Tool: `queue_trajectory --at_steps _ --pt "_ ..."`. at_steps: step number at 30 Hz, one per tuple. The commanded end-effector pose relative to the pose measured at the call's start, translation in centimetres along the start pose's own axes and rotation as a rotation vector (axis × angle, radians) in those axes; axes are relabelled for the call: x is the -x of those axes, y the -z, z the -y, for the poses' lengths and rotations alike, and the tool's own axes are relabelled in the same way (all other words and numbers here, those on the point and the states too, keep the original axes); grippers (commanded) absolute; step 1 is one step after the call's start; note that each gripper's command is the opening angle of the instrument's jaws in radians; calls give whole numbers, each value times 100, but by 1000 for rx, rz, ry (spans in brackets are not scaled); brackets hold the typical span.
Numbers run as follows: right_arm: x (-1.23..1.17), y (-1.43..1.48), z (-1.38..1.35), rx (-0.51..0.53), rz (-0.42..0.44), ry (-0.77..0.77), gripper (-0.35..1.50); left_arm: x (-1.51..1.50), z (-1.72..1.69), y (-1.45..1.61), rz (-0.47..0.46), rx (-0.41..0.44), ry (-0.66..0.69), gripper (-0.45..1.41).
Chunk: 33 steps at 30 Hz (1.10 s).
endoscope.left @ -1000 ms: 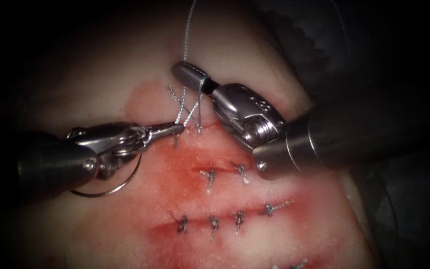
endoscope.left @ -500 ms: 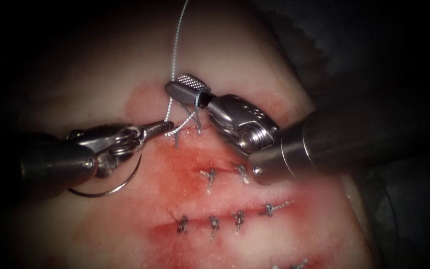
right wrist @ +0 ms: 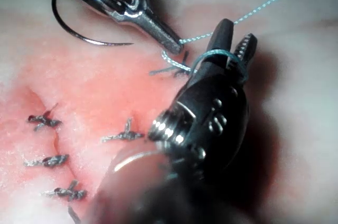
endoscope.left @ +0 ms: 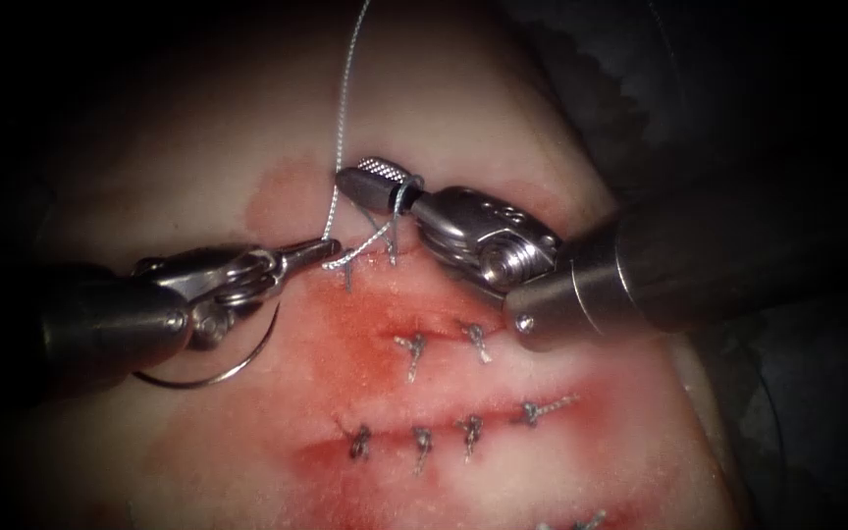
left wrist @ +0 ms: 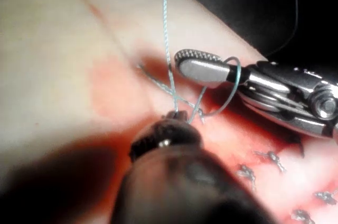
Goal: Wound Closure
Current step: Grab the tail end of the thread using the right gripper
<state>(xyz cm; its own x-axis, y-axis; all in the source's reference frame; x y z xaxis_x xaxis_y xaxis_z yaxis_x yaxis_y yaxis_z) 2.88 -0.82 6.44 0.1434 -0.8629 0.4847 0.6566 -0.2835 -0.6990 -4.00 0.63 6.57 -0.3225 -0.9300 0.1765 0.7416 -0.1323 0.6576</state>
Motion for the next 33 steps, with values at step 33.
queue_trajectory --at_steps 33 --pt "-6 -17 -3 -111 -166 35 17 -4 19 -10 30 17 -12 -45"
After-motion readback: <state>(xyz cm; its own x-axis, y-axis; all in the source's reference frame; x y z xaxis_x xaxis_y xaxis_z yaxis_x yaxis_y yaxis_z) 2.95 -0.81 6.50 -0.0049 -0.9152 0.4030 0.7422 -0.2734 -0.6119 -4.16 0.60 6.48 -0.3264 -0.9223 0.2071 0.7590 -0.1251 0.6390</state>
